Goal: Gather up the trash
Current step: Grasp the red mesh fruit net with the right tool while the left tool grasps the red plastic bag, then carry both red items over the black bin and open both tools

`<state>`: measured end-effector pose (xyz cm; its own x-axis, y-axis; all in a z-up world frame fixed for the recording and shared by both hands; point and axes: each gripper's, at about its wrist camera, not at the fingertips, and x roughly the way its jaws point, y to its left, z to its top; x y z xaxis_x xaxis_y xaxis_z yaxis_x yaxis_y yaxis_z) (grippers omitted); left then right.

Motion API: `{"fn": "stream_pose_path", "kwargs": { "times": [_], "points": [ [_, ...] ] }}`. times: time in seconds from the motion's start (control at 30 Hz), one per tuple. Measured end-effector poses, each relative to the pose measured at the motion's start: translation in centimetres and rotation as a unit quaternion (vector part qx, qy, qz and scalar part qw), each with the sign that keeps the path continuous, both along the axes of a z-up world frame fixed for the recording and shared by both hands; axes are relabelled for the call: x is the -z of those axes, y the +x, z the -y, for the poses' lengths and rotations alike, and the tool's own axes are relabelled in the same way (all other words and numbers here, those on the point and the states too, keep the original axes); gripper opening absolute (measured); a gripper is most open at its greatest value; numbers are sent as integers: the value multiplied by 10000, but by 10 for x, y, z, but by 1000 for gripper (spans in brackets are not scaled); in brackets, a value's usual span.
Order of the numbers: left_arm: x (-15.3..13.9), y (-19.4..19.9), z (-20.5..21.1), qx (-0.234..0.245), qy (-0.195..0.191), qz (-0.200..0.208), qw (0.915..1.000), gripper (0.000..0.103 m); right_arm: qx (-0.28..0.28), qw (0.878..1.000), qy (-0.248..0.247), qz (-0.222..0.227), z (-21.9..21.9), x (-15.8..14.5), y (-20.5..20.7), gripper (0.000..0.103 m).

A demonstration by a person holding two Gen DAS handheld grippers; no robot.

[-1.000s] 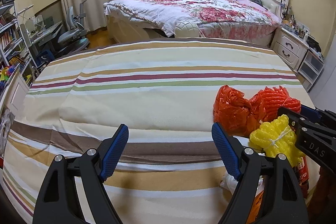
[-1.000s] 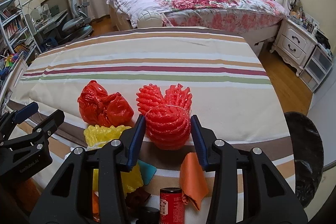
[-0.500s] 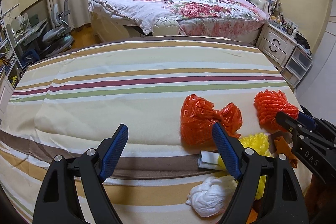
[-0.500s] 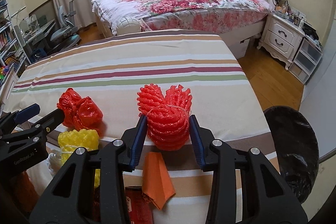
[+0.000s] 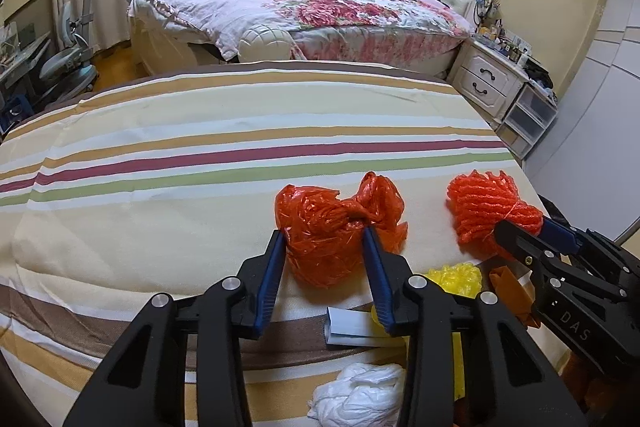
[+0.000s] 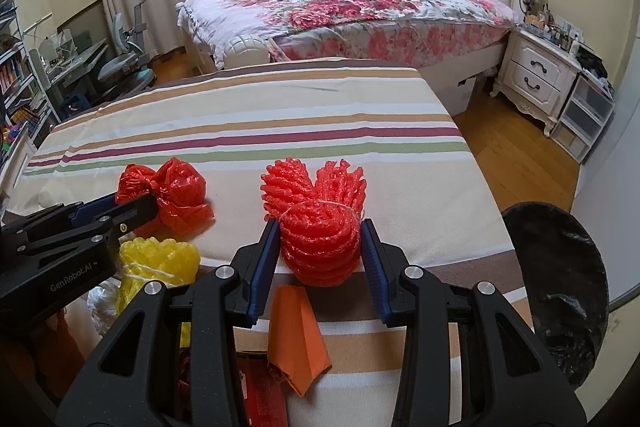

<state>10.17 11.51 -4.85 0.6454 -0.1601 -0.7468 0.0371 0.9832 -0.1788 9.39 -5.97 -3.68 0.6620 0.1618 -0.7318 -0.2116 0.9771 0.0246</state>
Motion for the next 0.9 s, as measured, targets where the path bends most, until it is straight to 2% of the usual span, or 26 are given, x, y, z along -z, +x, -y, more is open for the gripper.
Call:
{"fn": "stream_pose_path", "kwargs": {
  "times": [0.23, 0.43, 0.73, 0.9],
  "points": [
    [-14, -11, -7, -242, 106, 224, 9994, 38, 65, 9999, 61, 56, 7, -3, -5, 39],
    [-45, -26, -3, -341, 294, 654, 9968, 38, 206, 9995, 101, 197, 21, -12, -16, 39],
    [-80, -43, 38, -55, 158, 1115, 9936, 38, 719, 9957, 9, 579, 71, -33, -41, 39],
    [-82, -44, 75, 224, 211, 1187, 9924, 38, 1231, 9897, -84, 729, 116, -38, -53, 39]
  ]
}}
